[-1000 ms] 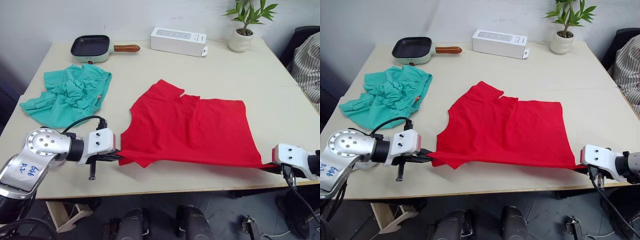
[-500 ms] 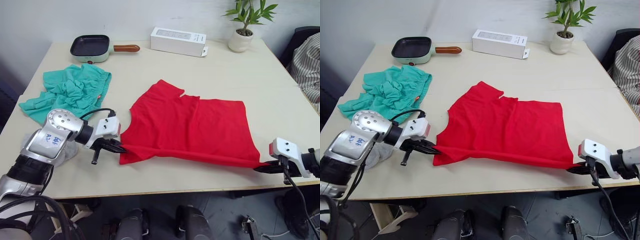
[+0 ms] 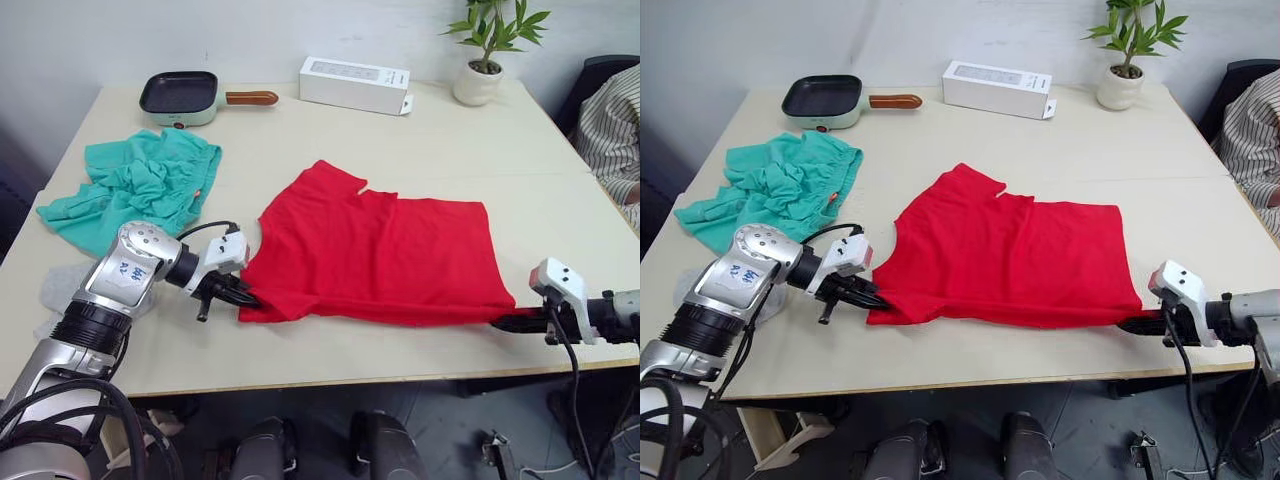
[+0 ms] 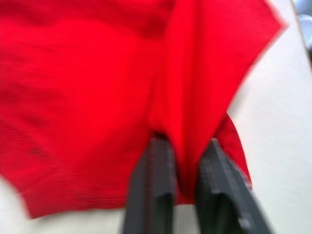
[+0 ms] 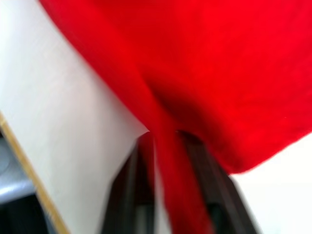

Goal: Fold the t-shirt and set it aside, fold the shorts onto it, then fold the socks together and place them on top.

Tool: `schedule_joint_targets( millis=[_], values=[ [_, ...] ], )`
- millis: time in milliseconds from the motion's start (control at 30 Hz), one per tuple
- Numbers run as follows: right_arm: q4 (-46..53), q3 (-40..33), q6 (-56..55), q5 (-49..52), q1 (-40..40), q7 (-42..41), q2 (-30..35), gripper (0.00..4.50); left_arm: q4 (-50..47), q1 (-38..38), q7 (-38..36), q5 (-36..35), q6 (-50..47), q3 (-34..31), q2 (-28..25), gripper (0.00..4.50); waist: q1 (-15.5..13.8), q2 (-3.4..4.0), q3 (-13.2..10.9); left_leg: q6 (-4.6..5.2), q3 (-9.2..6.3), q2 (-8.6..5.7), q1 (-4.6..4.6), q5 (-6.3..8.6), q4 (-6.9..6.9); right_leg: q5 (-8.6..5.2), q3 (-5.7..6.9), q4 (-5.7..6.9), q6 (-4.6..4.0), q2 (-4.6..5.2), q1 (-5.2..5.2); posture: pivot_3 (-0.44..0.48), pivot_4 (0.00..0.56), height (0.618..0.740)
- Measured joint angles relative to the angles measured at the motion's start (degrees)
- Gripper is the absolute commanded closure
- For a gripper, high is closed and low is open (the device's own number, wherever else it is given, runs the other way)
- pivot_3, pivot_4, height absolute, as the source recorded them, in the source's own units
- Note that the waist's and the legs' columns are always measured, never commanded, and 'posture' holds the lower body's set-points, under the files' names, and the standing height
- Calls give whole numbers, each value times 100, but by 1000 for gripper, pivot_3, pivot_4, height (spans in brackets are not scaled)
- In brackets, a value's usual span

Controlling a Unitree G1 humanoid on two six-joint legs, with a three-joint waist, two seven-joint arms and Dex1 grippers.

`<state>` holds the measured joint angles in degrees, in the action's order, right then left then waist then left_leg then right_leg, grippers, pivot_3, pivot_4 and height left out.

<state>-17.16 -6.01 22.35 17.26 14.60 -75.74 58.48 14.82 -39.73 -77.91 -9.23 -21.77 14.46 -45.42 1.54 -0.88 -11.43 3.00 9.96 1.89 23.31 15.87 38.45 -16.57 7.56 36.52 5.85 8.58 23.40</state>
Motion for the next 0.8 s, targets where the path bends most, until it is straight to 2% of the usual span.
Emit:
schedule_joint_targets(
  millis=[267,367,400,500,633,700,800],
  values=[
    [26,-1140,-311,273,-565,881,-307,23,-136,689,1262,-332,65,-1139,455,272,-27,0,0,4,-2,-7,1,2,-3,1,-1,-2,2,2,-3,0,150,740],
    [8,-1545,-404,381,-797,1026,-319,23,-285,918,1619,-421,101,-1575,403,272,-13,0,0,4,-1,-7,-1,2,-13,1,-2,-4,2,2,-2,0,150,740],
    [17,-1690,-403,448,-877,1025,-319,216,-296,978,1661,-442,143,-1691,361,240,-11,0,0,4,-1,-7,-2,2,-15,1,-1,-5,2,1,-2,0,150,740],
    [325,-2042,-404,719,-1169,908,-319,1016,-444,1300,1615,-599,336,-1991,225,874,-1,1,0,2,-1,-3,-4,2,-22,1,-2,-10,2,2,-2,0,150,740],
    [1622,-2137,-471,999,-1730,788,-547,2500,-1238,1848,1128,-954,606,-2128,52,2218,4,1,1,-11,-1,9,-4,9,-31,1,-6,-24,1,7,-3,0,150,740],
    [2406,-1852,-611,1062,-2019,782,-881,3226,-1728,2148,923,-1006,784,-2010,36,2888,-7,4,3,-16,-2,13,-6,12,-34,1,-6,-28,1,2,-4,0,150,740],
    [2920,-1175,-950,952,-2127,809,-1344,4366,-2159,2387,882,-1001,934,-1619,272,3895,-34,4,3,-19,0,-3,-4,15,-33,1,-6,-30,2,-4,-4,0,150,740]
  ],
)
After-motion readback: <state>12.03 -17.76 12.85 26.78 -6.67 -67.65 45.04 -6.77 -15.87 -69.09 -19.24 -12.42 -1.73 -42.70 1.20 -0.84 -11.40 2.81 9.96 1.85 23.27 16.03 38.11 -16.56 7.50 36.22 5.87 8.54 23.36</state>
